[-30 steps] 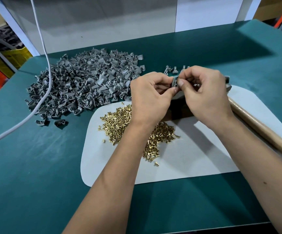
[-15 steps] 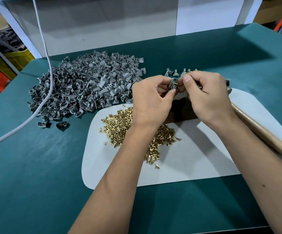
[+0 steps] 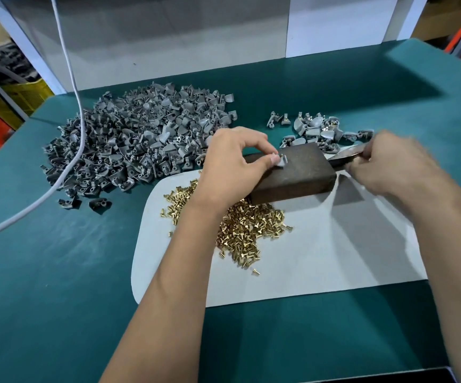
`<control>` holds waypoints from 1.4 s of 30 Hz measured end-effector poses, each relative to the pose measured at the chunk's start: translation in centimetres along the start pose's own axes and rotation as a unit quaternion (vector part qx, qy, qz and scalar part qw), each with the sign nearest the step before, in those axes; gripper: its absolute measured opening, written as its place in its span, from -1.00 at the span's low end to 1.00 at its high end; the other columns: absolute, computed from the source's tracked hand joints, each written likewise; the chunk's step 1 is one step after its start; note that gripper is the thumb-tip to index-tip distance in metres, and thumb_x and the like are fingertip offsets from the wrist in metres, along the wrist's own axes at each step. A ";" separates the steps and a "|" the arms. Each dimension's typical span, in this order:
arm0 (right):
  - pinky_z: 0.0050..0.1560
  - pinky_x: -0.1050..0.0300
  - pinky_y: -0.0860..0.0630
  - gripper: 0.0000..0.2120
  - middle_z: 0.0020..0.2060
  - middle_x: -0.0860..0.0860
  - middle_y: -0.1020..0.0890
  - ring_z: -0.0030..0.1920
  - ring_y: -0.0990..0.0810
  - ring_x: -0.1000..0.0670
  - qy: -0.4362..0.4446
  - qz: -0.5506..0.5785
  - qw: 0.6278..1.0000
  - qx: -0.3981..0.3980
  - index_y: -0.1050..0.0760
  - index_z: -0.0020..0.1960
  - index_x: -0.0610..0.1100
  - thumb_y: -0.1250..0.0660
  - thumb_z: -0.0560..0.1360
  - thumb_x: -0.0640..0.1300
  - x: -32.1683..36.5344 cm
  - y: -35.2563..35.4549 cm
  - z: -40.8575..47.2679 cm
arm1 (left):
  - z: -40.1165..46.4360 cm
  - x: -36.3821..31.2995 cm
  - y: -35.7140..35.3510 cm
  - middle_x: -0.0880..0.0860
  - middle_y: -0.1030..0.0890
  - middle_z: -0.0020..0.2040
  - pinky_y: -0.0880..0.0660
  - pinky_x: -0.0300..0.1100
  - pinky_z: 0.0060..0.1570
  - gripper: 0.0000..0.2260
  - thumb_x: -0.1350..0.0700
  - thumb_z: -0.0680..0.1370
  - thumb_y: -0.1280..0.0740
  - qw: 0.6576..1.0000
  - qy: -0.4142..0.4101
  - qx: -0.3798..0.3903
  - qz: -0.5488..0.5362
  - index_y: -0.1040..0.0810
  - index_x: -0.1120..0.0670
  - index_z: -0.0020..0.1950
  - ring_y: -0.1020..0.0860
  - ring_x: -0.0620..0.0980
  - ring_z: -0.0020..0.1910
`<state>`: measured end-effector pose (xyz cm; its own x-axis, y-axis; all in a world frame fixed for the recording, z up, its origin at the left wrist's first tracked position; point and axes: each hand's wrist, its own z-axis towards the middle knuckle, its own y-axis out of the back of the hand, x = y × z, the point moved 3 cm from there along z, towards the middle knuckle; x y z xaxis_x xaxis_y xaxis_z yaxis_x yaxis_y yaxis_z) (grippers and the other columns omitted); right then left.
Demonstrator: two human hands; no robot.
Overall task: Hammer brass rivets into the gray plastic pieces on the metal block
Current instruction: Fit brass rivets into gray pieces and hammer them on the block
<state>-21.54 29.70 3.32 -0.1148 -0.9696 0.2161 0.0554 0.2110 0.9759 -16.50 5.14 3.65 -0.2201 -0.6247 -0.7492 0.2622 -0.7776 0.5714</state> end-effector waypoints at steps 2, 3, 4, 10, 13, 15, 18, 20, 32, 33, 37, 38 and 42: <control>-0.17 0.09 -0.35 -0.78 -0.35 -0.12 -0.47 -0.19 -0.47 -0.23 0.012 -0.026 0.999 0.018 -0.60 -0.06 -0.20 -0.40 0.50 -0.03 -0.2 0.1 -0.2 | 0.0 0.3 -0.2 -0.05 -0.68 0.11 -0.40 -0.29 0.24 -0.95 0.13 0.48 -0.56 1.000 0.006 0.025 -0.013 -0.77 -0.01 -0.10 -0.58 -0.19 0.16; -0.18 0.09 -0.34 -0.79 -0.38 -0.10 -0.45 -0.20 -0.47 -0.23 0.014 -0.030 0.999 0.025 -0.60 -0.10 -0.20 -0.40 0.50 -0.03 -0.2 0.2 -0.3 | 0.0 0.4 -0.2 -0.04 -0.67 0.12 -0.39 -0.33 0.21 -0.94 0.14 0.47 -0.57 0.999 0.011 0.031 -0.018 -0.77 0.00 -0.09 -0.58 -0.21 0.15; -0.21 0.09 -0.32 -0.78 -0.39 -0.10 -0.44 -0.21 -0.47 -0.24 0.016 -0.026 0.999 0.030 -0.59 -0.15 -0.19 -0.41 0.51 -0.03 -0.3 0.4 -0.3 | -0.1 0.4 -0.3 -0.04 -0.67 0.13 -0.39 -0.35 0.18 -0.94 0.14 0.47 -0.57 0.999 0.017 0.034 -0.020 -0.77 0.00 -0.08 -0.58 -0.22 0.15; -0.30 0.04 -0.31 -0.69 -0.36 -0.14 -0.49 -0.23 -0.48 -0.25 0.030 0.029 0.999 0.021 -0.47 -0.20 -0.20 -0.28 0.64 -0.04 -0.2 1.2 -0.1 | -0.2 0.8 -0.2 -0.08 -0.67 0.13 -0.46 -0.05 0.35 -0.92 0.12 0.45 -0.59 0.996 0.054 0.041 -0.056 -0.73 0.01 -0.10 -0.58 -0.13 0.22; -0.24 -0.10 -0.51 -0.63 -0.28 -0.29 -0.63 -0.24 -0.56 -0.31 0.054 0.142 0.988 0.008 -0.52 -0.14 -0.33 -0.23 0.63 -0.03 0.9 2.2 -0.4 | -0.2 0.7 -0.3 -0.08 -0.68 0.13 -0.45 0.04 0.37 -0.92 0.15 0.45 -0.58 0.995 0.065 0.046 -0.067 -0.71 0.03 -0.12 -0.58 -0.12 0.25; -0.31 -0.07 -0.46 -0.61 -0.33 -0.32 -0.59 -0.34 -0.47 -0.26 0.081 0.208 0.975 -0.005 -0.52 -0.16 -0.34 -0.26 0.55 0.02 1.9 3.3 -1.0 | -0.2 0.7 -0.4 -0.06 -0.69 0.13 -0.46 0.04 0.37 -0.92 0.17 0.45 -0.57 0.994 0.071 0.049 -0.072 -0.71 0.06 -0.14 -0.59 -0.13 0.23; -0.32 -0.04 -0.42 -0.60 -0.30 -0.33 -0.58 -0.37 -0.43 -0.18 0.140 0.267 0.954 0.003 -0.55 -0.17 -0.28 -0.32 0.49 0.09 3.6 4.4 -2.4 | -0.3 0.7 -0.4 -0.02 -0.70 0.11 -0.50 -0.01 0.34 -0.93 0.21 0.45 -0.57 0.991 0.082 0.055 -0.086 -0.70 0.10 -0.15 -0.62 -0.15 0.18; -0.29 0.03 -0.41 -0.63 -0.34 -0.21 -0.62 -0.41 -0.47 -0.06 0.183 0.289 0.939 0.030 -0.56 -0.20 -0.23 -0.33 0.54 0.08 4.9 4.4 -3.5 | -0.3 0.5 -0.4 0.01 -0.70 0.10 -0.52 -0.05 0.31 -0.92 0.24 0.45 -0.57 0.990 0.087 0.056 -0.094 -0.70 0.13 -0.14 -0.64 -0.14 0.14; -0.14 0.03 -0.42 -0.77 -0.14 -0.19 -0.64 -0.15 -0.55 -0.22 0.272 0.161 0.949 -0.022 -0.49 -0.05 -0.09 -0.17 0.70 -0.03 7.7 4.5 -5.5 | -0.3 0.1 -0.3 0.06 -0.70 0.08 -0.58 -0.17 0.22 -0.92 0.29 0.44 -0.56 0.989 0.102 0.047 -0.101 -0.71 0.15 -0.17 -0.67 -0.13 0.07; -0.13 0.03 -0.39 -0.77 -0.10 -0.20 -0.62 -0.12 -0.52 -0.23 0.264 0.109 0.958 0.011 -0.47 -0.05 -0.08 -0.16 0.71 -0.02 7.6 3.8 -5.4 | -0.3 0.1 -0.3 0.07 -0.70 0.09 -0.59 -0.17 0.21 -0.92 0.31 0.44 -0.56 0.988 0.105 0.048 -0.106 -0.71 0.17 -0.16 -0.67 -0.14 0.06; -0.16 -0.03 -0.47 -0.72 -0.18 -0.17 -0.58 -0.18 -0.52 -0.25 0.246 0.086 0.965 0.003 -0.41 -0.16 -0.04 -0.18 0.68 0.05 6.8 5.0 -4.8 | -0.3 0.1 -0.2 0.04 -0.70 0.07 -0.57 -0.19 0.22 -0.91 0.29 0.43 -0.57 0.988 0.105 0.045 -0.104 -0.71 0.13 -0.18 -0.66 -0.18 0.07; -0.21 -0.01 -0.45 -0.71 -0.21 -0.17 -0.58 -0.22 -0.52 -0.25 0.244 0.128 0.961 -0.033 -0.42 -0.16 -0.05 -0.18 0.68 0.06 6.6 5.3 -4.7 | -0.2 0.1 -0.2 0.02 -0.71 0.07 -0.57 -0.20 0.23 -0.91 0.28 0.43 -0.58 0.988 0.104 0.045 -0.101 -0.72 0.12 -0.18 -0.66 -0.18 0.07; -0.16 -0.06 -0.47 -0.71 -0.14 -0.23 -0.61 -0.15 -0.54 -0.30 0.257 0.125 0.956 -0.064 -0.46 -0.01 -0.10 -0.12 0.70 0.07 7.4 3.9 -5.8 | -0.2 0.3 -0.3 0.05 -0.71 0.08 -0.58 -0.10 0.25 -0.91 0.28 0.43 -0.58 0.987 0.108 0.048 -0.108 -0.73 0.13 -0.18 -0.67 -0.13 0.09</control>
<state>-16.44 22.66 8.56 0.4195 -0.8303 0.3668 0.1427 0.4594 0.8767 -16.48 5.21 3.21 -0.0538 -0.4225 -0.9048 0.1391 -0.9004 0.4122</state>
